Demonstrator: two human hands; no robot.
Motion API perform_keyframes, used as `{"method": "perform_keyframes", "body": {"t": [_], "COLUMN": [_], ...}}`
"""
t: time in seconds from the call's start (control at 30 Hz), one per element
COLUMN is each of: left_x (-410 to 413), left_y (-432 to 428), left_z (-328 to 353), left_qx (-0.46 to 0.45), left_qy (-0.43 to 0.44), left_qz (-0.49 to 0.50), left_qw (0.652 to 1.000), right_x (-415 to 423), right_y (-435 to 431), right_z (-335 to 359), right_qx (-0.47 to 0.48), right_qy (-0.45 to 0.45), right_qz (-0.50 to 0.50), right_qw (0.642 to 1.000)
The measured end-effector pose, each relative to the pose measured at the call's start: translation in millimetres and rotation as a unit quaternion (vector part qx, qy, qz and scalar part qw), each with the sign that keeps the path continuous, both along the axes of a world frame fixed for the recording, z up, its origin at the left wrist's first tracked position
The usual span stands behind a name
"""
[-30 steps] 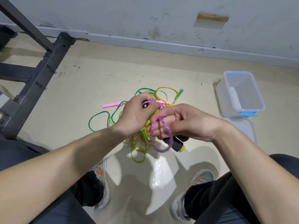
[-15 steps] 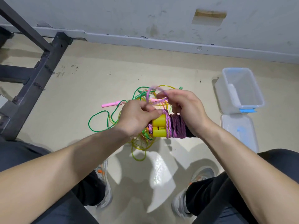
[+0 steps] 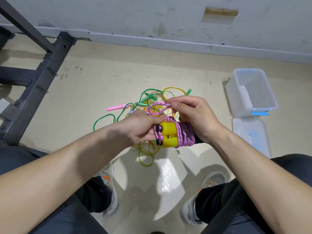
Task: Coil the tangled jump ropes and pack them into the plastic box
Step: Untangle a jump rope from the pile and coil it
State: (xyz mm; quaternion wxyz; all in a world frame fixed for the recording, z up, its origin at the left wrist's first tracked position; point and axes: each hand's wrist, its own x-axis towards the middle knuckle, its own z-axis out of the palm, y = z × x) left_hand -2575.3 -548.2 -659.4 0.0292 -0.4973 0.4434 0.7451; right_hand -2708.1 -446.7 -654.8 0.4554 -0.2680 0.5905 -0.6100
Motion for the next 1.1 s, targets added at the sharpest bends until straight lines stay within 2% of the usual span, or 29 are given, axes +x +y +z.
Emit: {"method": "perform_keyframes", "body": {"t": [0.17,0.47,0.57,0.63,0.73,0.83,0.93,1.03,1.1], "left_x": [3,3,3,4,4,4,4,1,-2], "left_y": [-4,-13,-11,-10,-7,-3,-1,-1,-3], "left_z": [4,12,8,3,-6,-13,-19,-21,-22], "left_qx": [0.088,0.130,0.103,0.080,0.008,-0.156,-0.279,-0.399,-0.419], "left_qy": [0.032,0.036,0.043,0.044,0.050,0.016,-0.013,-0.062,-0.077], "left_qz": [-0.003,-0.045,-0.060,-0.062,-0.066,-0.089,-0.148,-0.233,-0.248], "left_qw": [0.996,0.990,0.992,0.994,0.997,0.984,0.949,0.885,0.870], "right_x": [-6,-7,-6,-6,-4,0,6,9,8], "right_y": [-1,-1,1,2,2,2,2,3,5], "right_z": [-5,-15,-17,-17,-21,-27,-29,-29,-29], "right_qx": [0.013,-0.014,-0.008,0.001,0.026,0.043,0.064,0.094,0.123], "right_qy": [-0.031,-0.066,-0.032,0.034,0.132,0.181,0.217,0.294,0.334], "right_qz": [-0.038,-0.071,-0.050,-0.017,0.032,0.045,0.040,0.062,0.093], "right_qw": [0.999,0.995,0.998,0.999,0.990,0.982,0.973,0.949,0.930]}}
